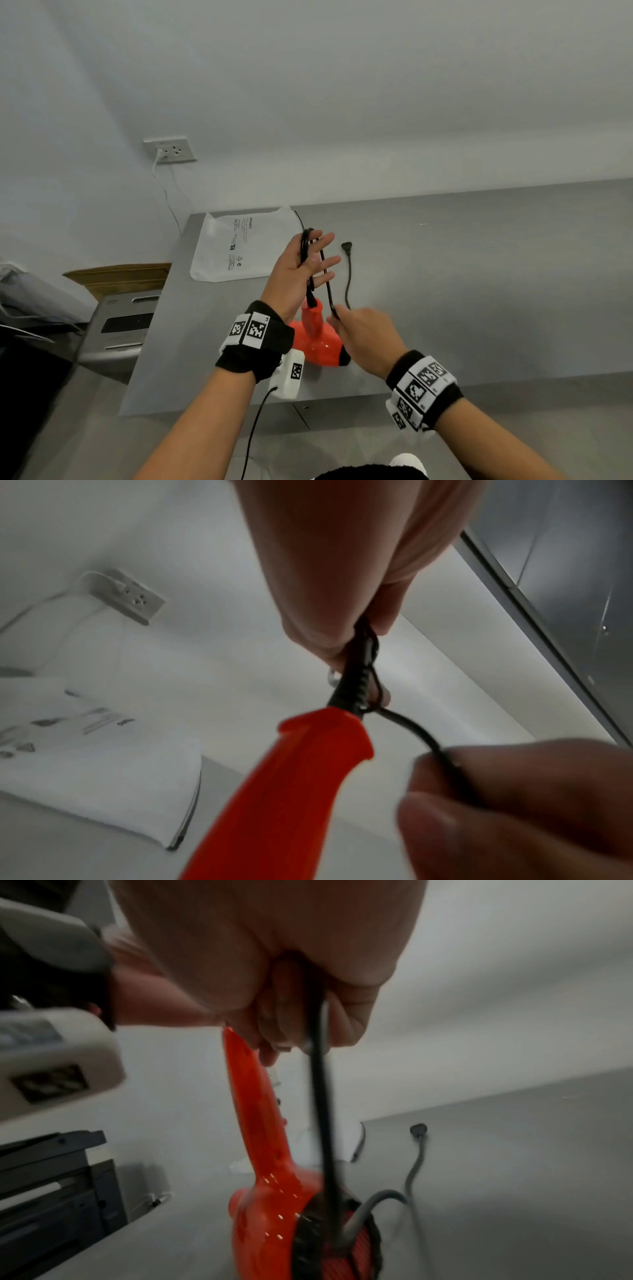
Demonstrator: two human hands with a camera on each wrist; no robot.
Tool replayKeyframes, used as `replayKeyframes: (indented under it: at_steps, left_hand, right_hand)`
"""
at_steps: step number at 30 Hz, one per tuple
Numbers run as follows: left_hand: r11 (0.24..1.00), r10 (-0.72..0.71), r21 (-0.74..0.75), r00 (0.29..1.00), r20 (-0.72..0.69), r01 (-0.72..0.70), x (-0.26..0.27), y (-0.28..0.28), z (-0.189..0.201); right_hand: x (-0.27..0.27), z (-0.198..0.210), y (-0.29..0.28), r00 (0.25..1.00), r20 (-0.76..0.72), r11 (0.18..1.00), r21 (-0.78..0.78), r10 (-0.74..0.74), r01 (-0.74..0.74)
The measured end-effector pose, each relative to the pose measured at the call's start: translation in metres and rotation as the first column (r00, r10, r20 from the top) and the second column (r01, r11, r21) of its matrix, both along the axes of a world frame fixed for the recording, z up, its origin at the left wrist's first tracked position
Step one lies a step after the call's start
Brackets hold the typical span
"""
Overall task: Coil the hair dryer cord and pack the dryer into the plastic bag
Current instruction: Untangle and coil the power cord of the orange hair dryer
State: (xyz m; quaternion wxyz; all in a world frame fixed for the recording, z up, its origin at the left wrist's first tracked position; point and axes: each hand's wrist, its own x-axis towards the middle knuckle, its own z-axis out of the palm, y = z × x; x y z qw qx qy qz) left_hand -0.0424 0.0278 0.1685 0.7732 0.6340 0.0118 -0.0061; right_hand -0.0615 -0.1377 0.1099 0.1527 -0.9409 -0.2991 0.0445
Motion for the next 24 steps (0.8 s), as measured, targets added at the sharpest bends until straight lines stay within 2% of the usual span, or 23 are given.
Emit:
replayKeyframes:
  at_steps: [3,5,8,9,11,13,16,21,24]
  left_hand:
    - [0.995,-0.034,0.093,0.999,-0.008,0.035,0.0,0.0,-0.001]
    - [0.976,-0.066,0.207,0.998,-0.005,0.066,-0.002,-0.005,-0.001]
    - [0.868,-0.059,0.494,0.998,0.025,0.039,-0.004,-0.013,-0.001]
    - [0.848,-0.072,0.528,0.997,0.032,0.044,-0.005,-0.015,0.0]
    - [0.887,-0.116,0.453,0.992,0.038,0.087,-0.007,-0.02,0.003]
    - [0.934,-0.095,0.35,0.995,0.041,0.075,-0.007,-0.023,0.005]
    - [0.972,-0.072,0.223,0.997,0.001,0.07,-0.006,-0.026,0.009]
    - [0.976,-0.087,0.197,0.996,-0.037,0.092,-0.008,-0.024,0.011]
    - [0.969,-0.094,0.224,0.994,-0.06,0.105,-0.011,-0.018,0.01]
  right_hand:
    - [-0.004,0.028,-0.008,0.992,0.061,0.993,-0.051,0.109,-0.106]
    - [0.001,0.052,-0.013,0.976,0.072,0.975,-0.096,0.206,-0.199]
    - [0.018,0.089,-0.025,0.931,0.211,0.954,-0.064,0.299,-0.292]
    - [0.025,0.099,-0.029,0.927,0.234,0.955,-0.034,0.293,-0.293]
    - [0.04,0.113,-0.036,0.938,0.253,0.968,0.027,0.236,-0.251]
    - [0.054,0.117,-0.04,0.952,0.258,0.98,0.07,0.165,-0.188]
    - [0.07,0.111,-0.037,0.982,0.159,0.986,0.118,0.097,-0.117]
    - [0.08,0.094,-0.027,0.984,0.025,0.966,0.19,0.175,-0.176]
    - [0.086,0.097,-0.029,0.983,-0.093,0.948,0.294,0.158,-0.124]
